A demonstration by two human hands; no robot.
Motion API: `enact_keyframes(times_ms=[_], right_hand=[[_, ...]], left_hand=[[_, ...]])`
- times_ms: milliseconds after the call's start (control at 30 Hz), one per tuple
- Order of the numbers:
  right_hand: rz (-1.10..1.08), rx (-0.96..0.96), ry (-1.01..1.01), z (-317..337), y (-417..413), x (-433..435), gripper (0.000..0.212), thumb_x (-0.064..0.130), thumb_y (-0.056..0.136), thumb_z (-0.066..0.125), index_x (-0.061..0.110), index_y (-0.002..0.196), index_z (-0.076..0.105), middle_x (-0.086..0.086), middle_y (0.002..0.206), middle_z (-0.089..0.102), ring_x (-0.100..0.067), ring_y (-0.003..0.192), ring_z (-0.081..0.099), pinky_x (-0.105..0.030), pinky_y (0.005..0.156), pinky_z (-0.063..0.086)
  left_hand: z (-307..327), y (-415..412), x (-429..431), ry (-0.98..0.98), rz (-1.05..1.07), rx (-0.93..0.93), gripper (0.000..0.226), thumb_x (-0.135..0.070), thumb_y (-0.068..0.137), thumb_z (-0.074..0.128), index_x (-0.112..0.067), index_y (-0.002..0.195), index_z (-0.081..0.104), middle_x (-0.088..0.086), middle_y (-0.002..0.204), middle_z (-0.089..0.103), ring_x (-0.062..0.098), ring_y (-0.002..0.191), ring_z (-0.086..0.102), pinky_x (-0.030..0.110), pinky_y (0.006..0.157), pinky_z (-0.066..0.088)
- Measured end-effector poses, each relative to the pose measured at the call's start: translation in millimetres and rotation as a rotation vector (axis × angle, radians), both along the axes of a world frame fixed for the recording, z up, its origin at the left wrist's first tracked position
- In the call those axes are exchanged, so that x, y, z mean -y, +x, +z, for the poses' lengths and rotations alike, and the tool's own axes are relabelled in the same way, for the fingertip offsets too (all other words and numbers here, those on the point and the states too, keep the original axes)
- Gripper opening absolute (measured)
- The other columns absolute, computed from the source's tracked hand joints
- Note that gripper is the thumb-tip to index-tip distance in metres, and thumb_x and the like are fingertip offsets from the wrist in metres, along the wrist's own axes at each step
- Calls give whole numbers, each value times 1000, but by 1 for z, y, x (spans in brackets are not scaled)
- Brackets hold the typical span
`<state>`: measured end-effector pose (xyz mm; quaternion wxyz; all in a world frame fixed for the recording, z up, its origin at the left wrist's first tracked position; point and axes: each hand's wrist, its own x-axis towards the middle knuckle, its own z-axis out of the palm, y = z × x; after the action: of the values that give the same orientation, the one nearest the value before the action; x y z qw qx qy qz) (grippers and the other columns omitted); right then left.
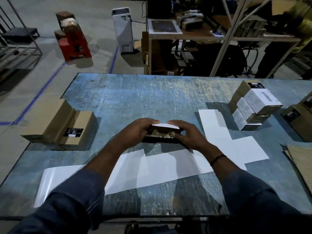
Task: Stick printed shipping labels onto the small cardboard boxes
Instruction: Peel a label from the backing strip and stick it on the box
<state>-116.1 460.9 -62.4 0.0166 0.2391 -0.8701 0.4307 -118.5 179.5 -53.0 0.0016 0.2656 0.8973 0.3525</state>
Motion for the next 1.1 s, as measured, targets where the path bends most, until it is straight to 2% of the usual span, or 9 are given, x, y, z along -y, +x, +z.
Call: enact_keyframes(times_ms=[100, 200, 400, 600, 700, 800, 900, 967, 1100], right_hand=[[48, -50, 37, 0, -4, -2, 45, 16, 92, 73, 19, 137, 63, 3, 136, 64, -11, 123, 60, -30, 92, 53], [112, -87, 128, -6, -12, -9, 52, 11, 95, 64, 24, 144, 56, 4, 146, 56, -13, 132, 54, -37, 91, 55], [136, -119, 235, -12, -24, -15, 62, -1, 97, 55, 33, 149, 50, 7, 161, 37, -17, 146, 39, -45, 107, 47], [197, -266, 431, -6, -30, -21, 60, 44, 99, 60, 33, 154, 40, 4, 170, 16, -23, 154, 23, -43, 117, 33], [167, -484, 506, -11, -36, -10, 48, 35, 103, 54, 20, 148, 51, -4, 165, 32, -28, 151, 31, -47, 109, 39], [181, -524, 498, -11, -36, 0, 45, 30, 103, 49, 9, 142, 56, -8, 154, 49, -29, 139, 49, -47, 104, 45], [116, -416, 405, -6, -32, 6, 51, 43, 99, 53, 10, 137, 62, -7, 147, 57, -25, 134, 54, -40, 109, 44], [-34, -248, 195, -4, -29, 17, 45, 47, 95, 62, 14, 124, 73, -1, 135, 67, -15, 126, 61, -37, 109, 48], [-297, -134, -77, -12, -28, 38, 20, 32, 86, 80, 19, 101, 82, 5, 113, 77, -5, 108, 68, -33, 99, 53]], left_hand=[[-8, -5, 0, -35, -6, -36, 46, -25, 100, 64, -34, 144, 53, -13, 144, 55, 9, 130, 46, 25, 111, 36], [-17, -12, 8, -140, -70, -14, 69, -54, 89, 70, -42, 151, 41, -17, 148, 48, 8, 132, 41, 26, 111, 34], [-20, -22, 10, -166, -84, -82, 67, -47, 93, 67, -40, 154, 39, -10, 148, 46, 14, 128, 46, 23, 107, 35], [-28, -21, 6, -176, -67, -167, 47, -44, 100, 58, -51, 146, 47, -5, 148, 44, 23, 126, 48, 36, 106, 44], [-31, -22, 3, -149, -35, -145, 40, -53, 101, 50, -56, 141, 49, -9, 153, 39, 23, 130, 46, 45, 105, 47], [-31, -23, 1, -108, -9, -120, 41, -58, 101, 43, -53, 140, 52, -9, 157, 39, 23, 135, 45, 45, 111, 42], [-31, -22, -1, -2, -3, -104, 38, -51, 99, 56, -46, 137, 60, -8, 151, 47, 16, 136, 46, 38, 112, 41], [-29, -21, -8, 189, 36, -20, 32, -43, 97, 66, -35, 127, 71, -5, 140, 57, 9, 129, 54, 32, 107, 47], [-26, -20, -27, 408, 181, 58, 21, -30, 91, 77, -23, 110, 81, 0, 116, 67, 5, 110, 63, 26, 92, 53]])
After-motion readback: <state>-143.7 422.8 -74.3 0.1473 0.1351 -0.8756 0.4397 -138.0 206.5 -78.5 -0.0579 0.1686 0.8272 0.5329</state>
